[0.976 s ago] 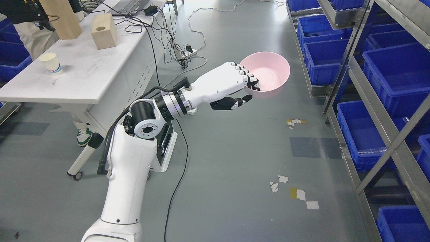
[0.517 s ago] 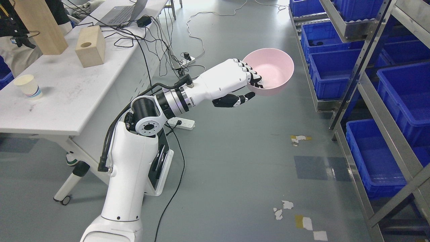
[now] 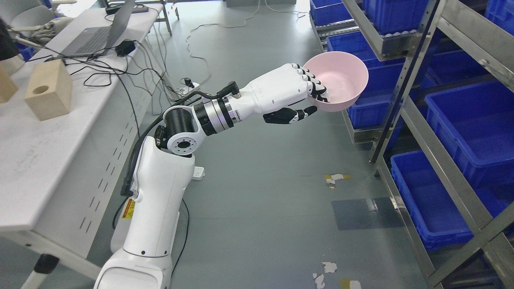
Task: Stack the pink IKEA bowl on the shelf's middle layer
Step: 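Hold the pink bowl up in the left hand while turning away, then carry the pink bowl over the pink bowl on the tray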
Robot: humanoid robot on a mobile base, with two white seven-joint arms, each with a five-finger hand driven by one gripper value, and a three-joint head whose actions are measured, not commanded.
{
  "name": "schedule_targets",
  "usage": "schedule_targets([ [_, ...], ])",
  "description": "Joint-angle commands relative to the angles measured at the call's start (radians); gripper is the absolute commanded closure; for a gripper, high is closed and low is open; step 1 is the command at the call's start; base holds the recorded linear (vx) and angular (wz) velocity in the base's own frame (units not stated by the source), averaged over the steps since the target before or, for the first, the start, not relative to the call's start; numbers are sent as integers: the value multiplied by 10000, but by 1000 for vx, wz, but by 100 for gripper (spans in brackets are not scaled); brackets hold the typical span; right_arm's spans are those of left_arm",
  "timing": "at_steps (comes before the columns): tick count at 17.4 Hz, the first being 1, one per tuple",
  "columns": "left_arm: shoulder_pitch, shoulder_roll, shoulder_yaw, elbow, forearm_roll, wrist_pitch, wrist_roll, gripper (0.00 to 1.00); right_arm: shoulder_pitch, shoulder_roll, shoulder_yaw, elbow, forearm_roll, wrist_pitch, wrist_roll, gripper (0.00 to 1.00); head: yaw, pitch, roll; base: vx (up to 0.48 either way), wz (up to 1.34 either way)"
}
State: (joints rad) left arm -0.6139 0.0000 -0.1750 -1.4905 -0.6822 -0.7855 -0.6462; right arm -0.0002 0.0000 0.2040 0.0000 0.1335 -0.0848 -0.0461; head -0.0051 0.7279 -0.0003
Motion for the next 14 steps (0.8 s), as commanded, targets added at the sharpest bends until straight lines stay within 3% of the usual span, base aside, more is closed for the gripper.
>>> schedule_targets([
  [1, -701, 175, -811, 56, 271, 1, 4, 98, 155, -175, 0, -174, 0, 4, 1, 0, 0, 0, 0, 236, -529],
  [14, -1146, 175, -781, 255, 502, 31, -11, 98, 155, -175, 0, -174, 0, 4, 1, 0, 0, 0, 0, 118, -823],
])
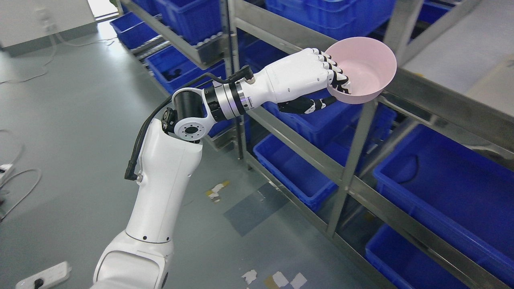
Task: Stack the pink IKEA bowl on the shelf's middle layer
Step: 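Carry the pink bowl over the pink bowl on the tray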
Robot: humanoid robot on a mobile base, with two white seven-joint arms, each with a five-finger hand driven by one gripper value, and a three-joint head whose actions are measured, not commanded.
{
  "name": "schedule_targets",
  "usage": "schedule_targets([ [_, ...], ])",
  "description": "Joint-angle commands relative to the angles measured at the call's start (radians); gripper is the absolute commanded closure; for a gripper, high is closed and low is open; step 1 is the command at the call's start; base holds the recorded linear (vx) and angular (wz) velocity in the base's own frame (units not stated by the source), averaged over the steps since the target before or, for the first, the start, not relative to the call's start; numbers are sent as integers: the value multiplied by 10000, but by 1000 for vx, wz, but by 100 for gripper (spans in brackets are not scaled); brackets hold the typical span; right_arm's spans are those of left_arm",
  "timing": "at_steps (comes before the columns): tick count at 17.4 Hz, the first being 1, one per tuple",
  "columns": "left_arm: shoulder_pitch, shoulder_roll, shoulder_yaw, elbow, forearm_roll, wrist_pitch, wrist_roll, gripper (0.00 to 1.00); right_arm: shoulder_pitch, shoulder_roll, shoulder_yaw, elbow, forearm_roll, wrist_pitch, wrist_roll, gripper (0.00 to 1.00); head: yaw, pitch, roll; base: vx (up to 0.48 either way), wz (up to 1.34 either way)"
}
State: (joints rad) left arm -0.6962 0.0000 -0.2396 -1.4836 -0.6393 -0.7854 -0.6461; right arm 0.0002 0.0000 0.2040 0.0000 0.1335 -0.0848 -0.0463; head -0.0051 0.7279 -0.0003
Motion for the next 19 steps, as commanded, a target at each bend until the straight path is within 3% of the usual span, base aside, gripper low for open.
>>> schedule_targets([
  [1, -461, 174, 16, 292, 73, 92, -12, 97, 151, -175, 0, -175, 0, 4, 3, 0, 0, 0, 0, 34, -1031],
  [10, -2027, 174, 724, 1980, -171, 1271, -287, 97, 151, -175, 0, -175, 15, 4, 3, 0, 0, 0, 0, 54, -918],
  [14, -2089, 473, 770, 1828, -678, 2101, -1131, 97, 151, -175, 0, -175, 0, 4, 3, 0, 0, 0, 0, 79, -662],
  [19, -2043, 982, 1382, 803, -190, 2209, -1957, 96, 151, -175, 0, -175, 0, 4, 3, 0, 0, -1, 0, 101, -335],
])
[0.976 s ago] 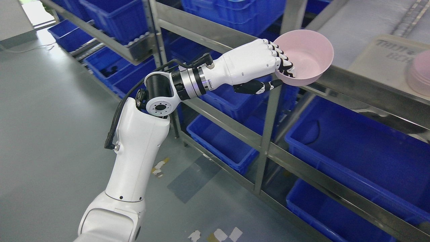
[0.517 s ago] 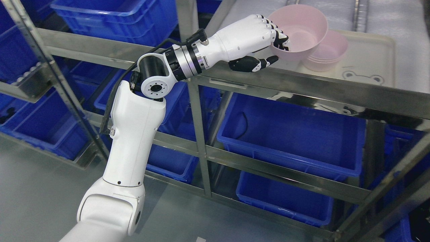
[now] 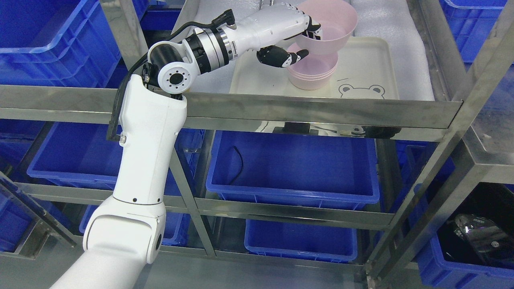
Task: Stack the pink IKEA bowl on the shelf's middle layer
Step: 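Carry the pink bowl over the pink bowl on the tray, then lower the pink bowl into the tray bowl and open the left hand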
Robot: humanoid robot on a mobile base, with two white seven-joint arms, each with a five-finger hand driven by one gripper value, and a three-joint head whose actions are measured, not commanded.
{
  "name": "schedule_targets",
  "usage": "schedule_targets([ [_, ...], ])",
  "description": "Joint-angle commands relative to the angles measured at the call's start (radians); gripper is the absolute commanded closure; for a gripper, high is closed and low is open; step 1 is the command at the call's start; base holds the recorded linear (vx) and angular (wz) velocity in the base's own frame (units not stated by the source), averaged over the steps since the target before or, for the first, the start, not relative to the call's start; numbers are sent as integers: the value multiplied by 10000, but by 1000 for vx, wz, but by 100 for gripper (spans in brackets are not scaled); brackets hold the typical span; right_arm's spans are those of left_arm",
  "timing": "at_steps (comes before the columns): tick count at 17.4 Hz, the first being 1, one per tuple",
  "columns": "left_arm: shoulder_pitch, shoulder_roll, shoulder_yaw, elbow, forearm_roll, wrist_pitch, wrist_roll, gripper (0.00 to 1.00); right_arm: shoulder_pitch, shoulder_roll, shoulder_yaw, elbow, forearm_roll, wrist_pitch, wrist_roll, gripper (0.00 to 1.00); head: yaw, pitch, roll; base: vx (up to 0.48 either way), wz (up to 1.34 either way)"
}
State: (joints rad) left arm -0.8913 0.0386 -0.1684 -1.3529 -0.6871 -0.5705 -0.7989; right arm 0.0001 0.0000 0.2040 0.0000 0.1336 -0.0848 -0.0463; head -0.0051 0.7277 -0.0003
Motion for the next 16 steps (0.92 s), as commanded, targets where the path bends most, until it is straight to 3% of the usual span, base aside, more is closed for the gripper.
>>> schedule_targets([
  [1, -61, 611, 687, -826, 624, 60, -706, 96, 152, -175, 0, -175, -1, 4, 3, 0, 0, 0, 0, 94, -125],
  [5, 813, 748, 427, -1212, 750, -124, -1138, 96, 152, -175, 15, -175, -1, 4, 3, 0, 0, -1, 0, 89, -82],
  [16, 599, 841, -247, 76, 352, -124, -848, 95, 152, -175, 0, -175, -1, 4, 3, 0, 0, -3, 0, 45, -50],
])
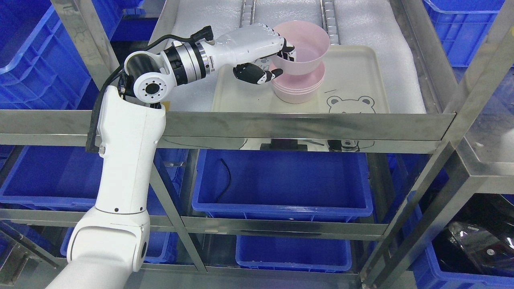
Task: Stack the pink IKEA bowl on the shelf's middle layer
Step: 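Lower the pink bowl into the tray bowl and open the left hand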
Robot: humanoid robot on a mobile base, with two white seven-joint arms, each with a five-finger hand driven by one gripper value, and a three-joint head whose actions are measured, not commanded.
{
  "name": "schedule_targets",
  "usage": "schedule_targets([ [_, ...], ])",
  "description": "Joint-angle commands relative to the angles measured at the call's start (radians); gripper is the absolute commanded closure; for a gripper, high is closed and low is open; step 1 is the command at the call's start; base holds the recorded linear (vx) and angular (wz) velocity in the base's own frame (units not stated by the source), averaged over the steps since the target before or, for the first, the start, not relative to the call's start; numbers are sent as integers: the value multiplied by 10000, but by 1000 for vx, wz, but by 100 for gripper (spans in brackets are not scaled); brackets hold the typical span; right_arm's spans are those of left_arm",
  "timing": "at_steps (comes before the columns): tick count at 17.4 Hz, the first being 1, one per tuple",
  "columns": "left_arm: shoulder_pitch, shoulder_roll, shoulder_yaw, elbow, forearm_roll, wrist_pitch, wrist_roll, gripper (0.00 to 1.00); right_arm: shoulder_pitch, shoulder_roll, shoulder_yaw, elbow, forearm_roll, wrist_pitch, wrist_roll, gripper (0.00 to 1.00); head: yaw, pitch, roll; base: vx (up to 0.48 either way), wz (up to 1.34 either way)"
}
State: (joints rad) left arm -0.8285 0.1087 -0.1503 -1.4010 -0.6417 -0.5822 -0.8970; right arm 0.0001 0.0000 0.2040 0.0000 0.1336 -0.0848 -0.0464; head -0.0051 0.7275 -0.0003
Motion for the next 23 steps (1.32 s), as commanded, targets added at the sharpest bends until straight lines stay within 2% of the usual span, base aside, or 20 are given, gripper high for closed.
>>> schedule_targets([
  [1, -59, 140, -551, 557, -103, -8, 195, 95, 153, -175, 0, -175, -1, 4, 4, 0, 0, 0, 0, 0, 0],
  [6, -213, 125, -676, 848, -425, 8, 196, 92, 153, -175, 0, -175, -1, 4, 4, 0, 0, 0, 0, -7, 0],
  [8, -335, 125, -675, 864, -425, 8, 211, 82, 153, -175, 0, -175, -1, 4, 4, 0, 0, 0, 0, 0, 0],
  [9, -427, -12, -675, 909, -440, -7, 318, 67, 153, -175, 0, -175, -1, 4, 4, 0, 0, 0, 0, 0, 0],
  [11, -428, -166, -660, 910, -425, -8, 472, 63, 153, -175, 0, -175, -1, 4, 4, 0, 0, 0, 0, 0, 0],
  [15, -428, -305, -645, 955, -425, 8, 487, 45, 153, -175, 0, -175, 14, 4, 4, 0, 0, -1, 0, 0, 0],
  [18, -550, -564, -462, 986, -410, 8, 503, 39, 153, -175, 0, -175, 14, 4, 4, 0, 0, -1, 0, 0, 0],
  [19, -687, -854, -142, 986, -303, 68, 564, 36, 153, -175, 0, -175, -1, 4, 4, 0, 0, -1, 0, 0, 0],
  [20, -840, -913, 347, 1001, -135, 191, 640, 31, 153, -175, 0, -175, -1, 4, 4, 0, 0, -1, 0, 0, 0],
  [21, -963, -913, 489, 1002, 368, 404, 747, 30, 153, -175, 0, -175, -1, 4, 4, 0, 0, -1, 0, 0, 0],
  [23, -1011, -913, 338, 1017, 2143, 1200, 1298, 30, 153, -175, 0, -175, 14, 4, 4, 0, 0, -1, 0, 0, 0],
])
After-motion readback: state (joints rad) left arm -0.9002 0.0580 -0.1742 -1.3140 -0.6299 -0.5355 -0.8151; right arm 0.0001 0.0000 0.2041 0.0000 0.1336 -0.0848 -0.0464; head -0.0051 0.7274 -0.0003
